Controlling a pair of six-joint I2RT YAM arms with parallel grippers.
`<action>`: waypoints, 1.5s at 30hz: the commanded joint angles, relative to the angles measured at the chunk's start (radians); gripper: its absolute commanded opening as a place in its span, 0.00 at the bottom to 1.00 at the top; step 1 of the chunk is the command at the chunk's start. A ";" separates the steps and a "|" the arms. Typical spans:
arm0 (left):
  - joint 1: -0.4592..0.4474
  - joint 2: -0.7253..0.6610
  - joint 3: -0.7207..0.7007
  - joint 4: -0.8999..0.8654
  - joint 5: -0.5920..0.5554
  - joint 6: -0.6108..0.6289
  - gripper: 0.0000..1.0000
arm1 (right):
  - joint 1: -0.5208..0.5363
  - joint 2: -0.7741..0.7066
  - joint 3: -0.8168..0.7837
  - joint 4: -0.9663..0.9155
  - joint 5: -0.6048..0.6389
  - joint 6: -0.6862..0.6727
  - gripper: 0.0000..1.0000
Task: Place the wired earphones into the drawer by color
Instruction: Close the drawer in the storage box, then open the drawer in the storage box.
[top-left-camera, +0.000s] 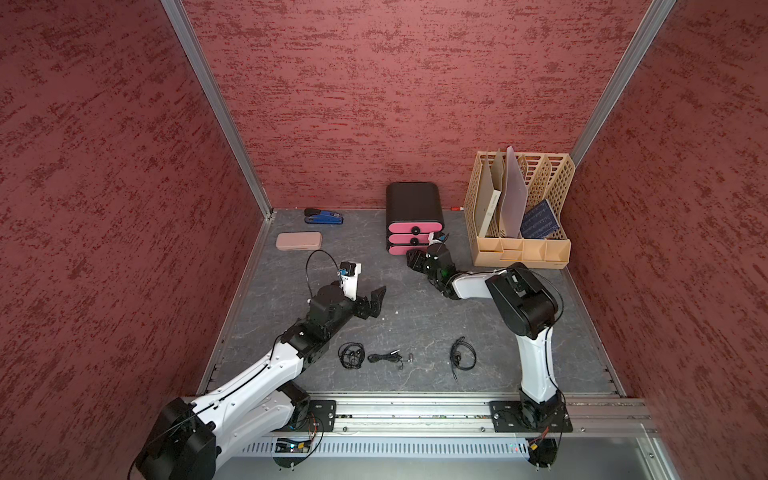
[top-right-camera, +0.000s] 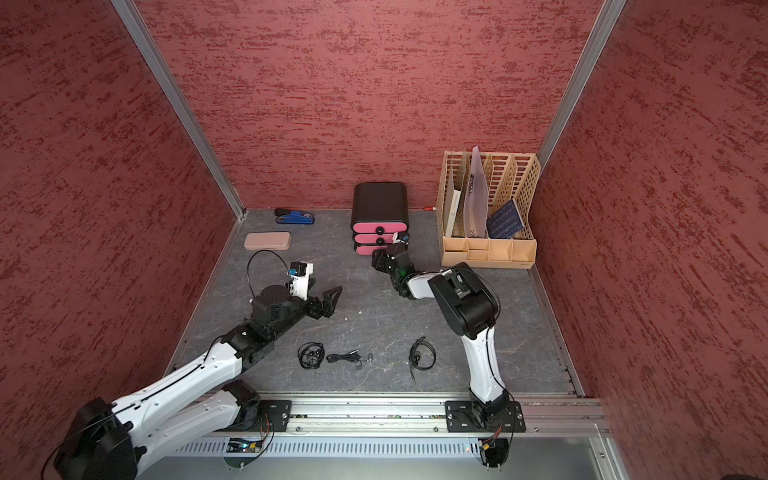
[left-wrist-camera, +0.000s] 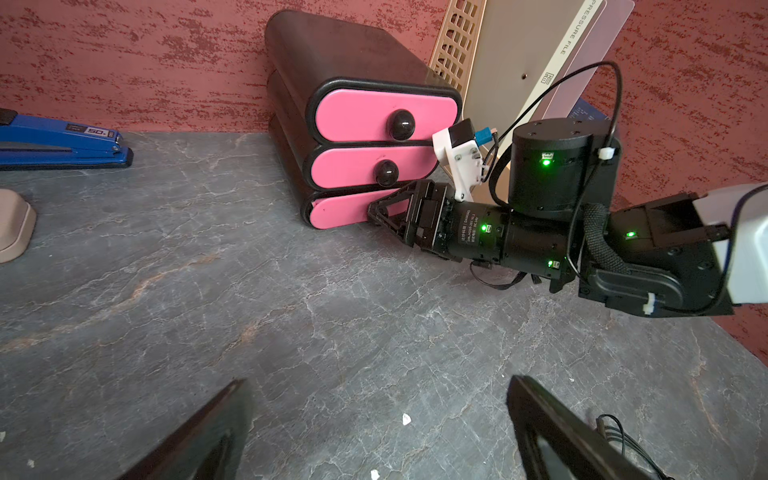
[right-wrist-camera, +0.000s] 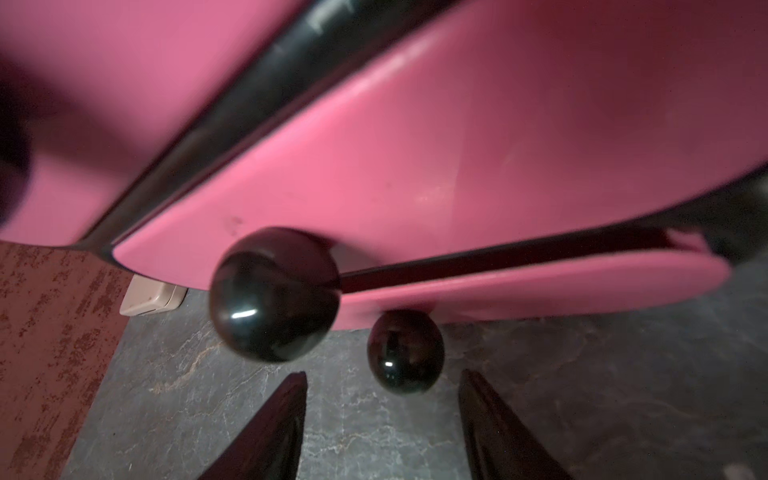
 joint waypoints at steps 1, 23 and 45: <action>0.005 -0.014 -0.015 0.030 -0.010 0.008 1.00 | -0.004 0.034 0.001 0.086 0.034 0.072 0.60; 0.005 -0.020 -0.015 0.026 -0.012 0.010 1.00 | -0.005 0.100 0.027 0.166 0.086 0.140 0.43; 0.005 -0.024 -0.016 0.024 -0.018 0.012 1.00 | -0.005 0.044 -0.073 0.215 0.064 0.140 0.28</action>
